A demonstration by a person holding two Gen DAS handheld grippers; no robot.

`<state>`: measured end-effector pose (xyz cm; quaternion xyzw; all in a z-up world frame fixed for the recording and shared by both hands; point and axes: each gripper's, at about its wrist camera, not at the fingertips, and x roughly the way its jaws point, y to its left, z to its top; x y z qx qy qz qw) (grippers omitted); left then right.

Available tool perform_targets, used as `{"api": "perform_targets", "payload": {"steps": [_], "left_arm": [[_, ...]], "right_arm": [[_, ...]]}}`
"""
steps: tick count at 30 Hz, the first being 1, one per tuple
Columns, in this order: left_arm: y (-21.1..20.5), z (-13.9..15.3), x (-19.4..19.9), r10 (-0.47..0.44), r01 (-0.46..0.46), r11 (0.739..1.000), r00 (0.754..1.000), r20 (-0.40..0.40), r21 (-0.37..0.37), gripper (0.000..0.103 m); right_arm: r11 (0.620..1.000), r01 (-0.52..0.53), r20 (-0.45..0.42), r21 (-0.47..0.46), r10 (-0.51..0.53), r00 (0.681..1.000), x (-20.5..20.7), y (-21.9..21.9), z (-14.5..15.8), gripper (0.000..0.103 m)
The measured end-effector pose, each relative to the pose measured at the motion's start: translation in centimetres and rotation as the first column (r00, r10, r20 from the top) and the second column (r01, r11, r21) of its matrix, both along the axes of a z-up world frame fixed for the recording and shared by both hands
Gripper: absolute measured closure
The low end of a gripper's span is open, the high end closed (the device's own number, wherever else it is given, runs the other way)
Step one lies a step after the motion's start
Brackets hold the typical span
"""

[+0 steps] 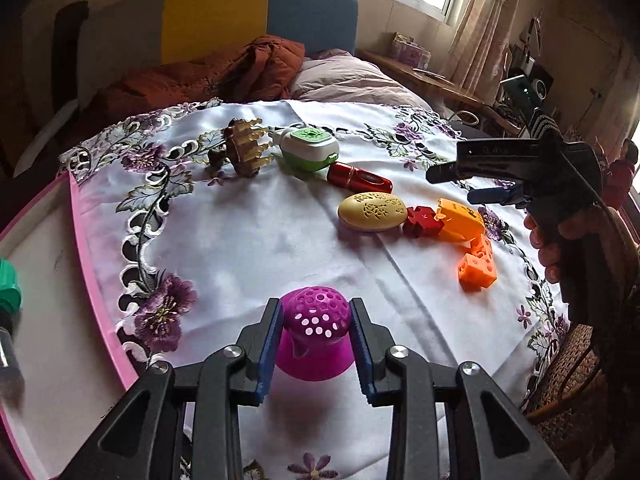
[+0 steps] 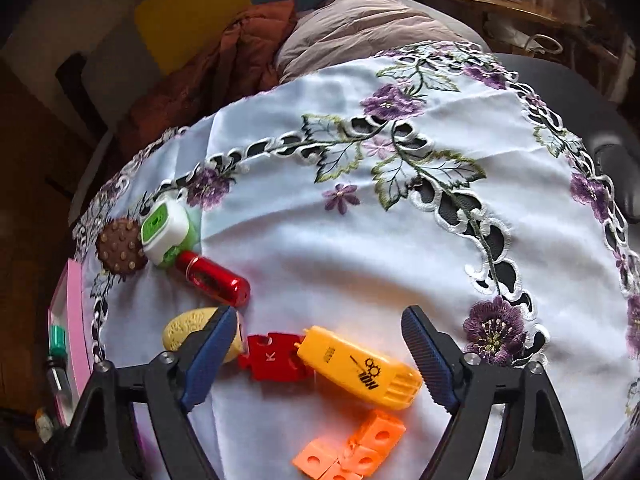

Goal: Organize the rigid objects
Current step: 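Carry the magenta cup toward the tray with the left tool while the right tool grasps the yellow printed block, then lower the magenta cup into the tray and open the left tool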

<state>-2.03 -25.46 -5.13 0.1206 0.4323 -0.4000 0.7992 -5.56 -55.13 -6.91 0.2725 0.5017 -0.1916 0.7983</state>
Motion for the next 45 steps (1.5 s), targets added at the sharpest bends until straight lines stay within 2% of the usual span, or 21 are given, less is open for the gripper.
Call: {"api": "perform_targets", "payload": {"steps": [3,7,14,15,18,19,20,23,26,28,30,34,37,41,45], "left_arm": [[1.1,0.4,0.0,0.011,-0.011,1.000,1.000,-0.005,-0.021,0.070],[2.3,0.6,0.3,0.034,-0.035,0.998,0.999,-0.021,-0.044,0.070],[3.5,1.3,0.3,0.056,-0.057,0.996,0.998,-0.022,-0.061,0.070],[3.6,1.3,0.3,0.058,-0.059,0.996,0.998,-0.023,-0.063,0.070],[4.1,1.5,0.4,0.069,-0.071,0.995,0.997,-0.028,-0.072,0.070],[4.3,1.6,0.4,0.072,-0.074,0.994,0.997,-0.026,-0.076,0.070],[4.5,1.8,0.3,0.075,-0.077,0.994,0.997,-0.023,-0.079,0.070],[5.3,2.2,0.4,0.089,-0.090,0.992,0.996,-0.018,-0.090,0.070],[6.1,2.5,0.5,0.108,-0.109,0.989,0.994,-0.015,-0.101,0.070],[6.7,2.7,0.6,0.122,-0.124,0.986,0.992,-0.020,-0.109,0.070],[7.2,2.8,0.7,0.137,-0.138,0.984,0.990,-0.019,-0.114,0.070],[8.5,3.1,0.8,0.169,-0.170,0.978,0.985,-0.017,-0.119,0.070],[9.6,3.2,1.1,0.198,-0.198,0.973,0.980,-0.013,-0.121,0.070],[11.0,3.3,1.3,0.233,-0.232,0.966,0.972,-0.007,-0.117,0.070],[12.0,2.9,1.7,0.267,-0.266,0.958,0.964,-0.011,-0.108,0.070]], "right_arm": [[0.993,-0.116,-0.068,-0.031,0.113,0.991,0.2,0.9,0.5,0.027],[0.971,-0.230,-0.156,-0.063,0.218,0.963,0.0,1.4,0.7,0.028],[0.951,-0.296,-0.272,-0.091,0.263,0.926,0.0,1.4,-0.9,0.028],[0.948,-0.304,-0.285,-0.089,0.269,0.920,0.1,1.4,-1.4,0.030],[0.943,-0.326,-0.318,-0.075,0.287,0.904,0.2,1.7,-2.9,0.053],[0.942,-0.323,-0.296,-0.092,0.283,0.912,0.2,1.7,-2.6,0.074],[0.946,-0.306,-0.283,-0.106,0.267,0.921,0.1,1.6,-2.1,0.076],[0.954,-0.263,-0.224,-0.143,0.228,0.948,-0.2,1.4,-0.1,0.076],[0.946,-0.264,-0.168,-0.188,0.234,0.958,0.0,2.6,2.1,0.076],[0.945,-0.274,-0.097,-0.177,0.260,0.961,0.6,4.0,3.5,0.076],[0.942,-0.310,-0.027,-0.132,0.309,0.951,1.7,6.4,4.0,0.076],[0.910,-0.411,0.045,-0.056,0.413,0.910,3.9,11.6,3.5,0.076],[0.882,-0.470,0.037,-0.036,0.471,0.881,4.9,14.9,1.6,0.076],[0.865,-0.502,-0.011,-0.013,0.502,0.865,5.9,16.7,-1.8,0.076],[0.870,-0.492,0.031,0.014,0.492,0.870,5.9,16.0,-2.7,0.076]]}}
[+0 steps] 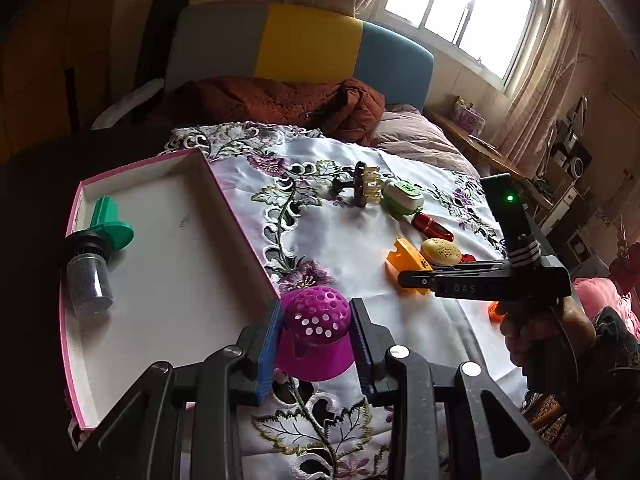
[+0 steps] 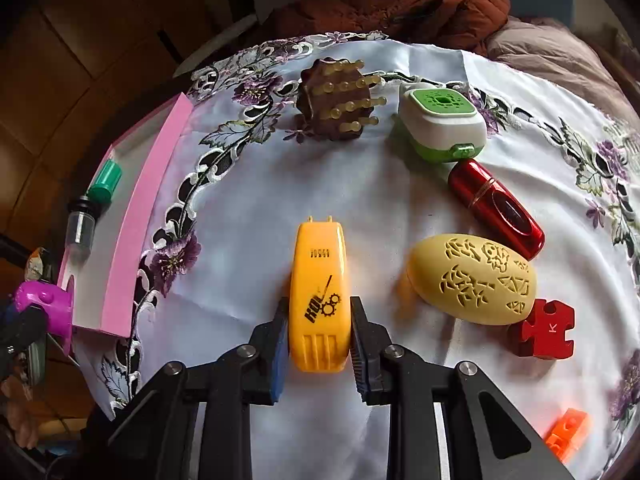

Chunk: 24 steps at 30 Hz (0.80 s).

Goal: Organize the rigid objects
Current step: 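Lower the magenta cup into the tray and open the left tool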

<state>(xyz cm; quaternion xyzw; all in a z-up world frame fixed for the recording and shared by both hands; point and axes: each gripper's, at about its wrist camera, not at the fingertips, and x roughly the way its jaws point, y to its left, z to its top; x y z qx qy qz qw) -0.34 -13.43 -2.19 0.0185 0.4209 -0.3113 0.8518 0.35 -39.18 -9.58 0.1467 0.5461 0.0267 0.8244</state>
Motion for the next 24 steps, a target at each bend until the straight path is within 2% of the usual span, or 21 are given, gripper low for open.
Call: {"api": "perform_targets", "payload": {"steps": [4,9,14,20,24], "left_arm": [[1.1,-0.4,0.5,0.039,-0.039,0.999,0.999,-0.015,0.005,0.070],[3.3,-0.3,1.5,0.099,-0.099,0.995,0.995,-0.029,-0.007,0.070],[6.1,-0.1,4.4,0.191,-0.194,0.980,0.979,-0.075,-0.036,0.070],[6.9,1.0,9.2,0.243,-0.244,0.969,0.969,-0.045,-0.031,0.070],[5.9,0.6,12.4,0.254,-0.254,0.967,0.967,-0.025,0.006,0.070]], "right_arm": [[0.996,0.023,0.014,0.083,-0.025,1.000,-0.4,-1.2,-0.4,0.076],[0.999,0.003,0.019,0.047,-0.003,1.000,-0.2,-0.4,-0.2,0.070],[0.999,-0.002,0.017,0.032,0.001,1.000,-0.2,-0.3,-0.1,0.070],[1.000,-0.003,0.016,0.027,0.002,1.000,-0.1,-0.3,0.0,0.068],[1.000,-0.013,0.016,0.010,0.013,1.000,0.1,0.1,-0.1,0.068]]}}
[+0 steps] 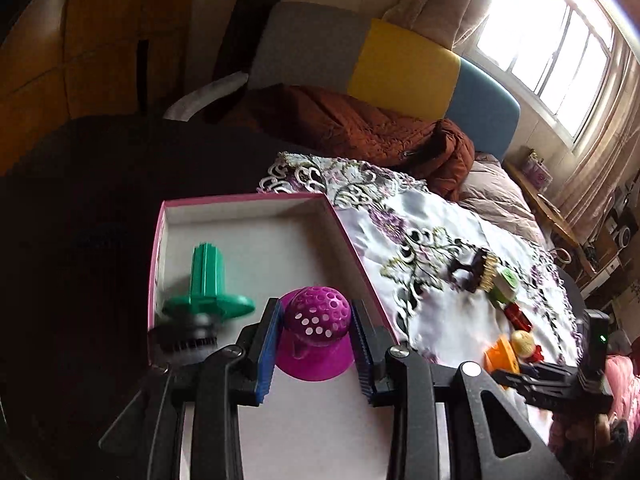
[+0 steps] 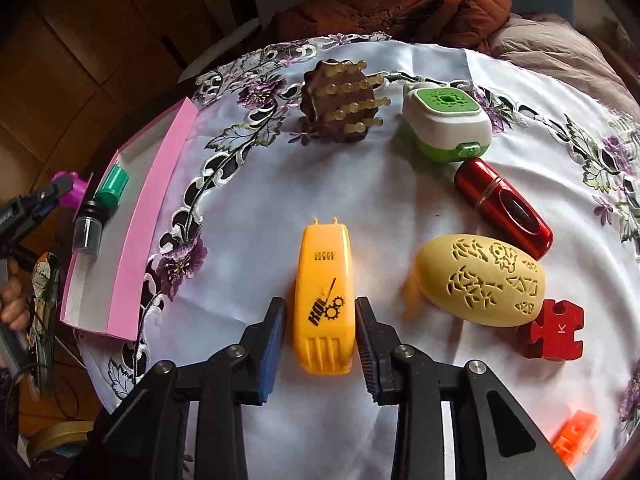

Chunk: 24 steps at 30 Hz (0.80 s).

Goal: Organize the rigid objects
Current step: 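Lower the magenta cup into the tray and open the left tool, then close the right tool around the yellow printed block while the left tool withdraws from the tray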

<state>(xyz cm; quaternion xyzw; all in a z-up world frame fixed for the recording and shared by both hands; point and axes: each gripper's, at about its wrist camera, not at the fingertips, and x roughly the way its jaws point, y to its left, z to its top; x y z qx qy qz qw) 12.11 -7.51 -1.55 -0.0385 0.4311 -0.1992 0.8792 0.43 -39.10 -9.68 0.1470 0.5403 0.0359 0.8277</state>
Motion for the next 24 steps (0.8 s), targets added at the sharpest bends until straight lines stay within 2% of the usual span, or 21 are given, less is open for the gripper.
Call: {"api": "perform_targets", "payload": {"steps": [8,12,15,17,24], "left_arm": [[-2.0,-2.3,4.4,0.006,-0.005,0.997,1.000,-0.022,0.071,0.070],[-2.5,-3.6,6.2,0.021,-0.017,0.992,0.999,-0.027,0.127,0.070],[-2.3,-4.6,7.0,0.046,-0.036,0.986,0.997,-0.058,0.164,0.064],[-1.9,-4.5,6.7,0.052,-0.043,0.988,0.997,-0.057,0.150,0.060],[-0.8,-2.3,2.3,0.066,-0.065,0.988,0.998,0.001,0.141,0.060]], "right_arm": [[0.999,-0.023,0.002,-0.026,0.023,1.000,0.1,0.4,0.0,0.064],[0.999,-0.035,0.005,-0.030,0.035,0.999,0.1,0.7,0.0,0.058],[0.999,-0.043,0.008,-0.024,0.043,0.999,0.2,0.8,0.0,0.052],[0.999,-0.046,0.010,-0.019,0.047,0.999,0.2,1.0,0.0,0.049],[0.999,-0.049,0.016,-0.007,0.049,0.999,0.2,1.3,0.1,0.039]]}}
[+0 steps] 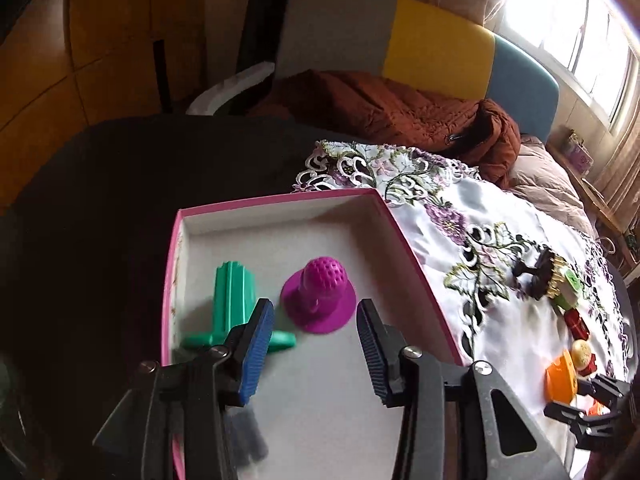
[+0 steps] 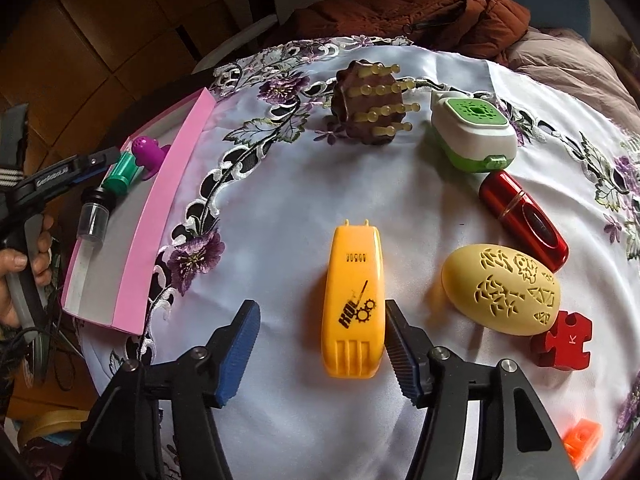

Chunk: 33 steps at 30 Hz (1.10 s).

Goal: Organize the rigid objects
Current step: 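Close the right tool around the yellow printed block while the left tool withdraws from the tray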

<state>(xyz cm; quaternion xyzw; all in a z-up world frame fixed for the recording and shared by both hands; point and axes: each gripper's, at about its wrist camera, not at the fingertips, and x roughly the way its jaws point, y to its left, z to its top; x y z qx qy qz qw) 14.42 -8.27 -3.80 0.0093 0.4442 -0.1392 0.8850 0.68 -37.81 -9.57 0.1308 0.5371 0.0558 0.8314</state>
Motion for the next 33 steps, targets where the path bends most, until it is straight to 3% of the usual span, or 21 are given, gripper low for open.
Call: {"api": "perform_targets", "payload": {"steps": [6,12,15,19,21,23,25,27,30,33], "left_arm": [[0.7,1.0,-5.4,-0.022,0.023,0.999,1.000,0.019,-0.036,0.060],[0.7,0.4,-9.0,-0.052,0.051,0.998,0.999,-0.015,-0.046,0.060],[0.6,0.3,-10.2,-0.066,0.065,0.997,0.998,-0.017,-0.050,0.060],[0.6,0.2,-10.9,-0.075,0.074,0.996,0.997,-0.020,-0.053,0.060],[0.6,0.1,-11.1,-0.072,0.071,0.996,0.997,-0.023,-0.055,0.060],[0.8,0.2,-11.2,-0.069,0.067,0.996,0.997,-0.023,-0.059,0.060],[1.0,0.4,-11.5,-0.065,0.064,0.996,0.998,-0.015,-0.062,0.060],[1.1,0.5,-11.7,-0.063,0.063,0.996,0.998,-0.008,-0.059,0.060],[1.3,0.8,-12.0,-0.060,0.060,0.997,0.998,0.004,-0.056,0.060],[1.4,1.0,-12.2,-0.055,0.056,0.997,0.998,0.008,-0.045,0.060]], "right_arm": [[0.999,0.041,0.030,0.003,-0.041,0.999,-0.2,-0.4,0.6,0.037],[0.995,0.084,0.075,-0.046,-0.081,0.994,-0.3,-0.6,1.2,0.019],[0.994,0.089,0.091,-0.069,-0.083,0.992,-0.2,-0.2,1.3,0.019],[0.982,0.065,0.123,-0.176,-0.044,0.991,-0.2,1.0,1.2,0.018],[0.985,0.037,0.105,-0.170,-0.020,0.994,-0.2,1.3,0.8,0.018],[0.988,0.022,0.086,-0.156,-0.008,0.996,-0.1,1.4,0.3,0.022],[0.985,0.014,0.085,-0.174,0.000,0.996,-0.1,1.8,0.0,0.037],[0.982,0.005,0.076,-0.188,0.010,0.997,-0.1,2.0,-0.5,0.040],[0.982,0.025,0.087,-0.185,-0.009,0.996,-0.4,1.7,-0.3,0.065],[0.989,0.034,0.071,-0.145,-0.023,0.997,-0.3,1.1,-0.3,0.063]]}}
